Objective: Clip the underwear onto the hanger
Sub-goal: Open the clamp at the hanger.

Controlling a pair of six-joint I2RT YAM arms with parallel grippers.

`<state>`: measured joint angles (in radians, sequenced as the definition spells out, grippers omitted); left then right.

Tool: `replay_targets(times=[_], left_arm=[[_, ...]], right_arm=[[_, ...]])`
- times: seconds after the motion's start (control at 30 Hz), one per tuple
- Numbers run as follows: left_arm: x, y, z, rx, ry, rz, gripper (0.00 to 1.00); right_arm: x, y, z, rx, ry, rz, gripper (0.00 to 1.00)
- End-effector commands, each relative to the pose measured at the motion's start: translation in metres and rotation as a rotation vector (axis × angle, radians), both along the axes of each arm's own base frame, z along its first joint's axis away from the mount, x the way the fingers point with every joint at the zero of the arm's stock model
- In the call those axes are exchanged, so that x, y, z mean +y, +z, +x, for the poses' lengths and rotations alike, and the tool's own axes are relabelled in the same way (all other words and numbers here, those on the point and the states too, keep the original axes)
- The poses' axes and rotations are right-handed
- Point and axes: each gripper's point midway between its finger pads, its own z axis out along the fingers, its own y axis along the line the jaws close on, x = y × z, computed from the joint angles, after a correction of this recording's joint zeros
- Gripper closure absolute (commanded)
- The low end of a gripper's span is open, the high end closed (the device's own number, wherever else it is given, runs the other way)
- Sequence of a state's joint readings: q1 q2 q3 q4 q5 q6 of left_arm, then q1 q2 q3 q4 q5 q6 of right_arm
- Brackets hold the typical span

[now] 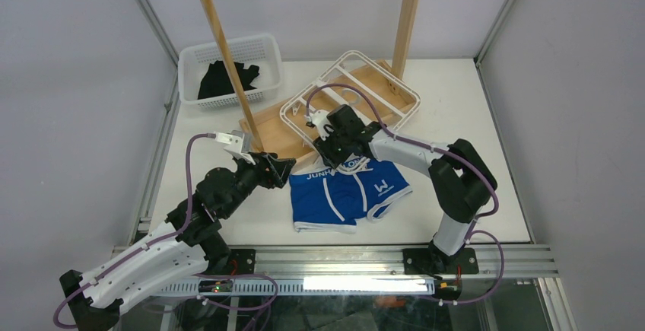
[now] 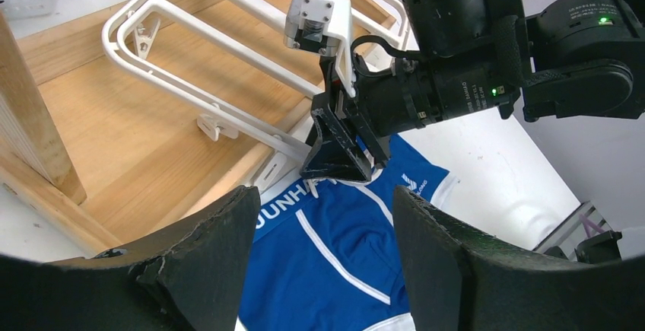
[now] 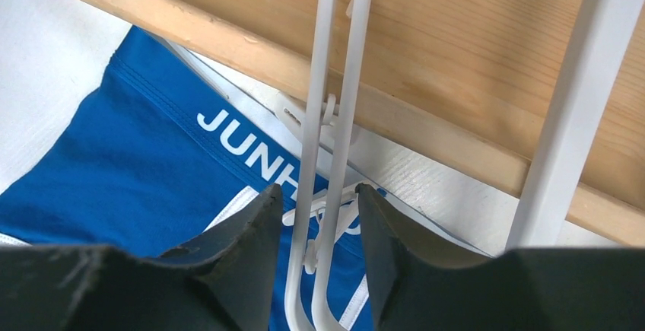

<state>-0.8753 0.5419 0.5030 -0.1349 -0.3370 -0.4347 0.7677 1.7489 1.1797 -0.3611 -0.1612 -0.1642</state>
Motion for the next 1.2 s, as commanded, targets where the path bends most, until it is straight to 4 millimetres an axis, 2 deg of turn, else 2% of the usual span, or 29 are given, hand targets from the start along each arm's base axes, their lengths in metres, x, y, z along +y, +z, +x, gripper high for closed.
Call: replay_targets(times=[0.0,0.13,0.23,0.37,0.47,0.67,0.77,0.9,1.03,1.17], left_arm=[[0.002,0.018,0.003,-0.029,0.022,-0.049,0.34],[0.002,0.017,0.004,-0.027,0.022,-0.047,0.33],[0.002,0.017,0.004,-0.027,0.023,-0.047,0.33],[0.002,0.016,0.006,-0.021,0.031,-0.042,0.31],[-0.003,0.016,0.007,-0.008,0.02,-0.027,0.28],[-0.015,0.006,0.015,0.051,0.017,0.014,0.22],[-0.026,0.001,0.013,0.069,-0.032,0.036,0.22],[-0.035,0.004,0.008,0.023,-0.101,0.011,0.22],[-0.036,-0.001,0.005,-0.014,-0.12,-0.016,0.23],[-0.035,-0.009,0.006,-0.015,-0.11,-0.016,0.23]], right_arm=[[0.002,-0.004,0.002,-0.009,0.012,-0.004,0.55],[0.002,-0.005,0.005,-0.014,0.006,-0.009,0.55],[0.003,-0.003,0.006,-0.022,0.005,-0.006,0.63],[0.003,0.009,0.01,-0.055,0.004,0.001,0.83],[-0.001,0.024,0.014,-0.109,0.005,0.006,0.99],[-0.012,0.058,0.012,-0.206,0.061,0.037,1.0],[-0.013,0.072,0.007,-0.228,0.09,0.061,1.0],[-0.027,0.088,0.009,-0.238,0.085,0.075,1.0],[-0.036,0.096,0.005,-0.247,0.097,0.073,1.0],[-0.048,0.093,0.002,-0.226,0.098,0.043,1.0]])
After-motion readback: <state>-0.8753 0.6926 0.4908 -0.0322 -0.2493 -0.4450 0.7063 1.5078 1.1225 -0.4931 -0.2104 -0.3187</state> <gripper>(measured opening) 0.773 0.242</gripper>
